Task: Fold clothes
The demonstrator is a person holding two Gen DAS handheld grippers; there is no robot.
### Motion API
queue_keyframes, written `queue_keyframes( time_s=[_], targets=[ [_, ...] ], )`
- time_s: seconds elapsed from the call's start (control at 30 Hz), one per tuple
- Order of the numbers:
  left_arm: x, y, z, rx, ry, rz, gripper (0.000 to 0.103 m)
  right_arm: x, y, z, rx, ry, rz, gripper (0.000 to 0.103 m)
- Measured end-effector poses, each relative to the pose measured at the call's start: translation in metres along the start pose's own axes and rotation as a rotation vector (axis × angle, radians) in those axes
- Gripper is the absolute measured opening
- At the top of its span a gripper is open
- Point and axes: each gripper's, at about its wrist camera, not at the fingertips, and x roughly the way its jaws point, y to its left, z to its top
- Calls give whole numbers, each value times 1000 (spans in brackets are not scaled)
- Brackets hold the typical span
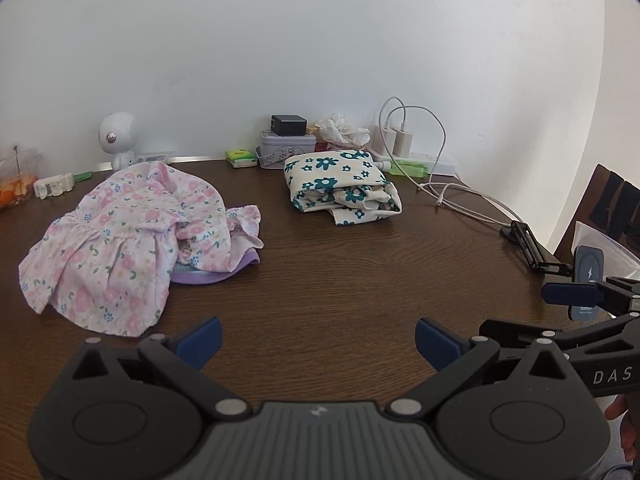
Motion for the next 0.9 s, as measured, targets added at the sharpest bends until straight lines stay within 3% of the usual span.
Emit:
queue_keyframes(
  time_s=[0.4, 0.9],
  targets=[
    [-48, -16, -48, 14, -6, -17, 103, -57, 19, -43, -9, -13, 12, 103],
    [-98, -30, -97, 11, -27, 28, 103, -104, 41, -86, -20, -1, 54, 103]
  ],
)
